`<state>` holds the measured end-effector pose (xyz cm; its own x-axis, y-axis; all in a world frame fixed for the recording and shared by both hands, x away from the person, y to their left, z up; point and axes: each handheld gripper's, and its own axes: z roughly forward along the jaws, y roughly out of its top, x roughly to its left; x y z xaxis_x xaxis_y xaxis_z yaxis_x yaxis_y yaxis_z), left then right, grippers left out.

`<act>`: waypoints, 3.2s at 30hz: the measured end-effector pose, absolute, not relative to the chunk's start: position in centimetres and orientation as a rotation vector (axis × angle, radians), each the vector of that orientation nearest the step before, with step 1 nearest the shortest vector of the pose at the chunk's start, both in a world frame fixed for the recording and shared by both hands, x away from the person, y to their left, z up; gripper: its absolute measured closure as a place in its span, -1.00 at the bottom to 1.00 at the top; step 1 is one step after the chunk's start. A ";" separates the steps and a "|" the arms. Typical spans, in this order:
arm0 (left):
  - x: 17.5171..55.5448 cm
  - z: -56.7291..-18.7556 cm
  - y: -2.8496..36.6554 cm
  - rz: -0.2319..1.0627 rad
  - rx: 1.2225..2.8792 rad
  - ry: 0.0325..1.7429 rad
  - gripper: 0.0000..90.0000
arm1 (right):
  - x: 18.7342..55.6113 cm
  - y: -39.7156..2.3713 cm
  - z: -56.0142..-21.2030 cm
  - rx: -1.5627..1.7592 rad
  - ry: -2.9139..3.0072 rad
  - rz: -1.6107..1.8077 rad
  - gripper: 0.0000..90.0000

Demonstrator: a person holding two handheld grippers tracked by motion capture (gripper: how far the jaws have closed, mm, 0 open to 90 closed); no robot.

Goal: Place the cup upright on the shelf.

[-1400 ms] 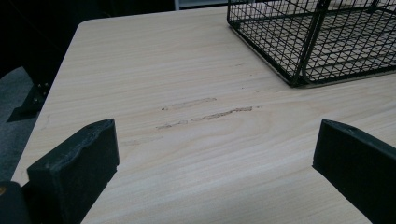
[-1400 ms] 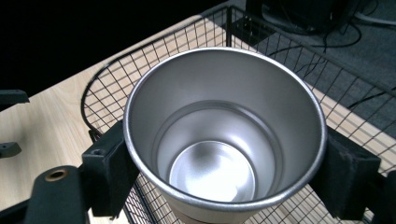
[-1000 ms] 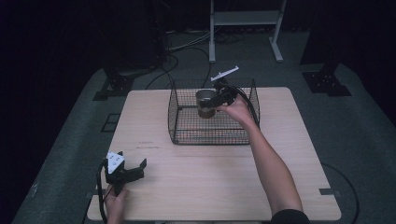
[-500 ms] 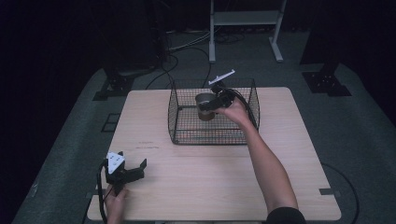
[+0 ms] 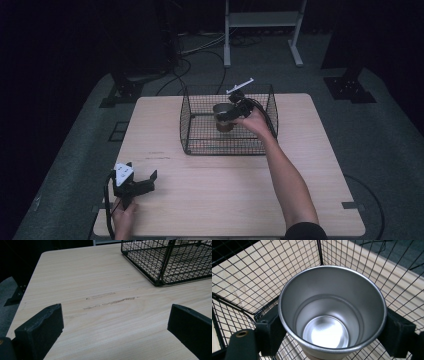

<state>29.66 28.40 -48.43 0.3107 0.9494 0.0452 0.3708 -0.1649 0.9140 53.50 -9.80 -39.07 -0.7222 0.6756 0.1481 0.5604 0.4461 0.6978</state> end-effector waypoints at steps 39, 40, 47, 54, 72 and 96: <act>29.7 -48.4 28.5 0.836 1.703 1.205 -1.00 | 54.0 -8.7 -40.9 1.109 2.597 1.007 -0.61; 29.7 -48.4 28.5 0.835 1.701 1.206 -1.00 | 54.0 -8.7 -40.9 1.104 2.610 1.002 -0.61; 29.7 -48.4 28.4 0.838 1.705 1.204 -1.00 | 54.1 -8.7 -41.2 1.097 2.609 0.973 -0.62; 29.9 -48.4 28.4 0.839 1.696 1.204 -1.00 | 54.2 -8.4 -41.8 1.107 2.631 0.955 -0.62; 29.7 -48.4 28.4 0.838 1.704 1.202 -1.00 | 53.6 -8.2 -41.0 1.082 2.642 0.935 -0.71; 29.5 -48.4 28.4 0.837 1.712 1.200 -1.00 | 51.0 -11.5 -36.6 1.064 2.529 1.171 -0.71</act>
<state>29.54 28.37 -48.40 0.3124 0.9488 0.0467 0.3715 -0.1673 0.9132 50.98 -11.55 -36.64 -0.7348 0.6628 0.1443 0.5390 0.4413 0.7175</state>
